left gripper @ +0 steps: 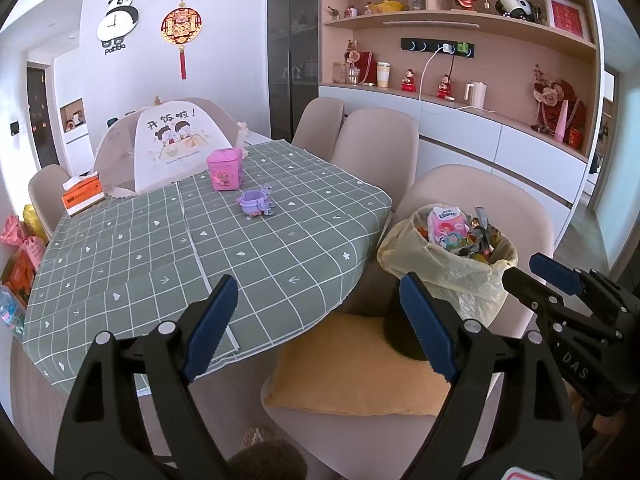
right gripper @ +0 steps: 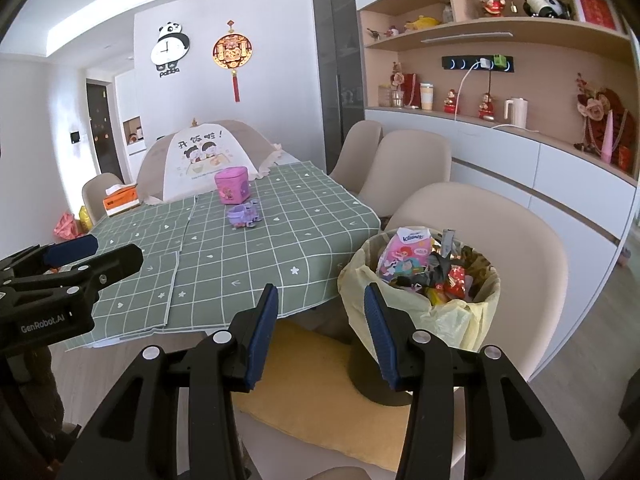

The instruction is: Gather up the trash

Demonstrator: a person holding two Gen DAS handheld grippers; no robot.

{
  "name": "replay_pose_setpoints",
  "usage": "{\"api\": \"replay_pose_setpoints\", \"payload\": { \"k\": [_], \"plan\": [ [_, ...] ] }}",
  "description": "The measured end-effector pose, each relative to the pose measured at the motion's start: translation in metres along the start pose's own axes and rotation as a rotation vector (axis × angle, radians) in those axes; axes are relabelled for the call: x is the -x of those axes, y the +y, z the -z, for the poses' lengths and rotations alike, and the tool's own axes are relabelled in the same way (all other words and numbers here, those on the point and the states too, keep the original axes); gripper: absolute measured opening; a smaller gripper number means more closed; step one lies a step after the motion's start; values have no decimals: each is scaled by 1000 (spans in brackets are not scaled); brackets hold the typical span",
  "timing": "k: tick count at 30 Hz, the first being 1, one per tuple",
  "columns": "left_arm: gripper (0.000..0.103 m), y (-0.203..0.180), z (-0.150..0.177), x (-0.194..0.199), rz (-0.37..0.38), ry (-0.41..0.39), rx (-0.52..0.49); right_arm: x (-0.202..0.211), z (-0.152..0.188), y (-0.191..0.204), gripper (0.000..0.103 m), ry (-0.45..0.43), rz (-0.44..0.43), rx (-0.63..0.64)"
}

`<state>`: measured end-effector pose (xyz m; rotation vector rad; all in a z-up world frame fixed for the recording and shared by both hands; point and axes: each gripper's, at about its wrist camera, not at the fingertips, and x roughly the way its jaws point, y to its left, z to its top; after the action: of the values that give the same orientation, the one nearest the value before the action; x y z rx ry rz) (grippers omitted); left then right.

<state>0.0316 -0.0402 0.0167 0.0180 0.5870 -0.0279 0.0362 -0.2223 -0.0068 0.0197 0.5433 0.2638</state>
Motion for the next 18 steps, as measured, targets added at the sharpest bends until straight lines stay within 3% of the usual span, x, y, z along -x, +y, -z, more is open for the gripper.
{"api": "replay_pose_setpoints", "payload": {
  "k": [18],
  "plan": [
    [79,4,1,2,-4,-2,11,0,-2,6,43,1,2,8]
  ]
}}
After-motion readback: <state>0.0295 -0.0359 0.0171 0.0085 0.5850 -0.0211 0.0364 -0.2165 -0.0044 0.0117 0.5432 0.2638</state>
